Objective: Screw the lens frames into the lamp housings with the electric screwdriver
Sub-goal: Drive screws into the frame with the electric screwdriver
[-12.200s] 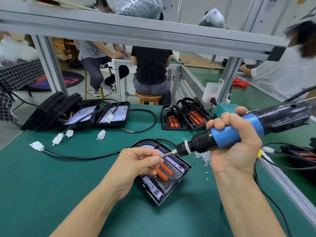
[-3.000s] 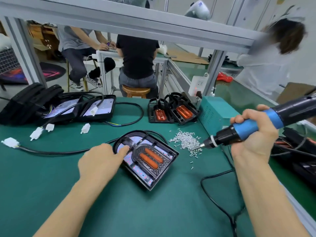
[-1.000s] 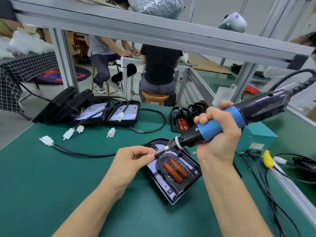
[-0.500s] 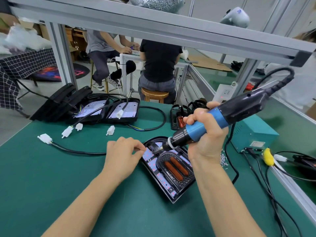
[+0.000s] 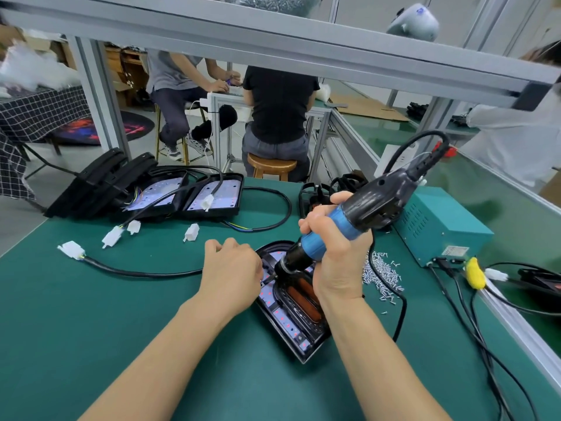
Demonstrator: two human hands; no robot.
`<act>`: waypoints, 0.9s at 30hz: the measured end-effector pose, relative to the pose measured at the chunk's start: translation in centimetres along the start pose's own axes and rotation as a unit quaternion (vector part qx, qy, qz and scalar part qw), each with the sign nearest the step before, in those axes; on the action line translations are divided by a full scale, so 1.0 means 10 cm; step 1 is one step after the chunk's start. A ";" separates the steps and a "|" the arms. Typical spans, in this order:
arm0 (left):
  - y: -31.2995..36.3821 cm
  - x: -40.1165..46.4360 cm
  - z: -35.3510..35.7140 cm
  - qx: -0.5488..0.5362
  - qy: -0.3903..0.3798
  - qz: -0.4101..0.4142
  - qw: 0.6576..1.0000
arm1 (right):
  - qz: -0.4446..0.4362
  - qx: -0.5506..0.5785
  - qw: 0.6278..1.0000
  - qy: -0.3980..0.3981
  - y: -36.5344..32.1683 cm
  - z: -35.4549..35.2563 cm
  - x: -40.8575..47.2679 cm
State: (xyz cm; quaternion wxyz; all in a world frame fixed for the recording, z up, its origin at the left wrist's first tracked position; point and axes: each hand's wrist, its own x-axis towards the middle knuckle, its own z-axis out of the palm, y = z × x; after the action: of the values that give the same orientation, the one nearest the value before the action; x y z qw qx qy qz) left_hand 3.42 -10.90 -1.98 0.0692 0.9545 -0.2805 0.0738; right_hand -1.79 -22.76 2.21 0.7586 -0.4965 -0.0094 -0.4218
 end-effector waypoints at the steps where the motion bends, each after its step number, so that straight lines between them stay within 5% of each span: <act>1: 0.00 0.01 0.00 -0.003 -0.007 -0.004 1.000 | -0.001 0.000 1.000 0.003 -0.01 0.00 0.00; 10: 0.24 0.05 -0.08 -0.158 0.065 -0.001 0.985 | -0.021 0.098 0.988 0.118 -0.53 -0.46 0.24; 18: 1.11 0.30 -0.14 -0.047 0.107 0.173 0.978 | -0.074 0.017 0.974 0.214 -1.05 -1.10 0.34; 24: 1.61 0.56 0.00 0.056 -0.010 0.251 0.966 | -0.099 -0.010 0.969 0.228 -1.15 -1.38 0.26; 27: 1.60 0.62 0.08 0.087 -0.031 0.229 0.969 | -0.095 -0.011 0.969 0.226 -1.15 -1.45 0.24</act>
State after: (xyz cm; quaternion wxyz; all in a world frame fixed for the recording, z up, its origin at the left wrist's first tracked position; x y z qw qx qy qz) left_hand -0.06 -27.67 -0.19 -0.0415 0.8692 -0.4857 0.0826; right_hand -13.62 -37.08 4.48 0.6919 -0.3935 0.1193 -0.5935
